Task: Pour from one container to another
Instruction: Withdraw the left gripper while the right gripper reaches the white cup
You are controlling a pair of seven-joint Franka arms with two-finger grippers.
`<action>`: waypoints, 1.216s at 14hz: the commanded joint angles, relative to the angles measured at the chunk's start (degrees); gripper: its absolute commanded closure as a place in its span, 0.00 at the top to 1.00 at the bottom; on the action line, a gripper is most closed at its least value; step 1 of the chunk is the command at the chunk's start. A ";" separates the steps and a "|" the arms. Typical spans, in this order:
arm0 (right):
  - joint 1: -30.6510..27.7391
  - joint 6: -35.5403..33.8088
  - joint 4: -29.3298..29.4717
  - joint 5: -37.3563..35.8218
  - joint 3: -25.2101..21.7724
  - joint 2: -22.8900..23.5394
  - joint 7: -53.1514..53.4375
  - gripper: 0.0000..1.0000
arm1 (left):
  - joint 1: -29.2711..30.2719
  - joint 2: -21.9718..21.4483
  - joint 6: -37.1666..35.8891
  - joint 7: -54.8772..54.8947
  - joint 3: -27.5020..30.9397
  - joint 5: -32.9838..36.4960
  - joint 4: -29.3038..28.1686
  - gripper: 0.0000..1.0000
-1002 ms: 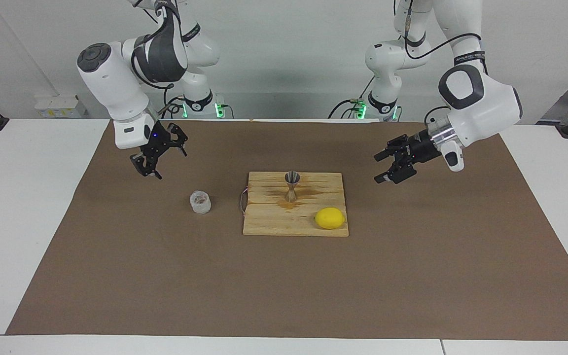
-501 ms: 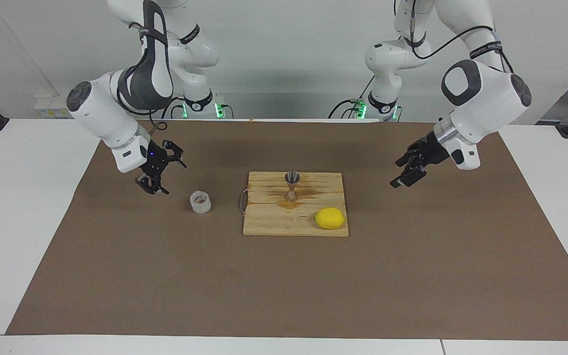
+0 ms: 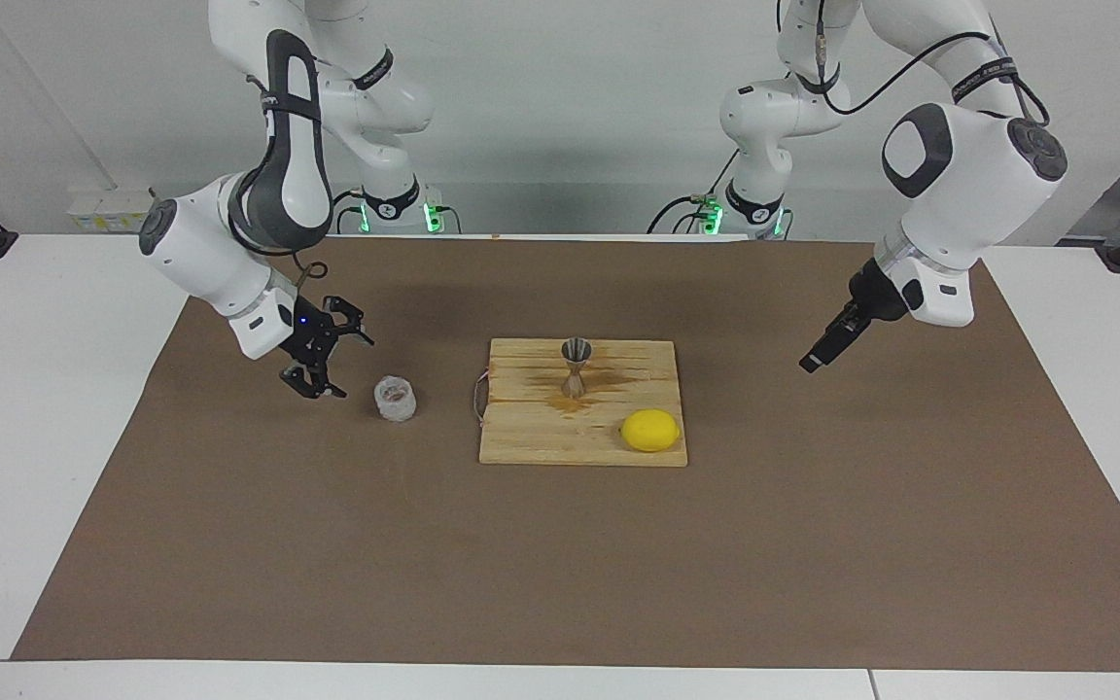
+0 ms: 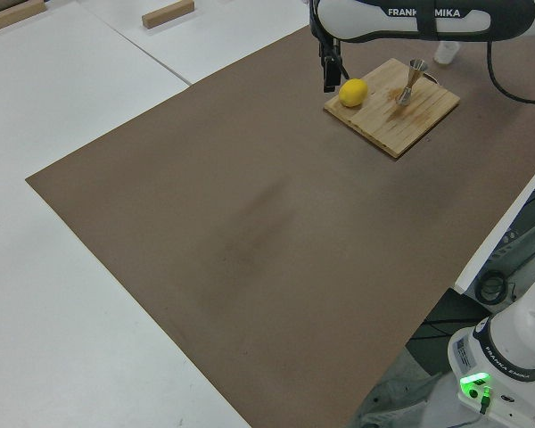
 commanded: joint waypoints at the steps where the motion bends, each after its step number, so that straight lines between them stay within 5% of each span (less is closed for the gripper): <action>1: -0.71 2.39 -1.30 3.64 0.45 1.34 -4.44 1.00 | 0.45 0.50 -2.33 9.13 -0.17 3.15 3.24 1.00; 7: -0.71 3.80 -1.47 12.34 0.45 5.83 -15.42 1.00 | 1.77 0.94 -5.05 32.43 0.09 7.90 7.64 1.00; 17: -0.97 4.24 -2.35 21.82 0.45 10.48 -26.22 1.00 | 0.27 -2.05 -4.61 45.90 0.00 11.69 6.85 1.00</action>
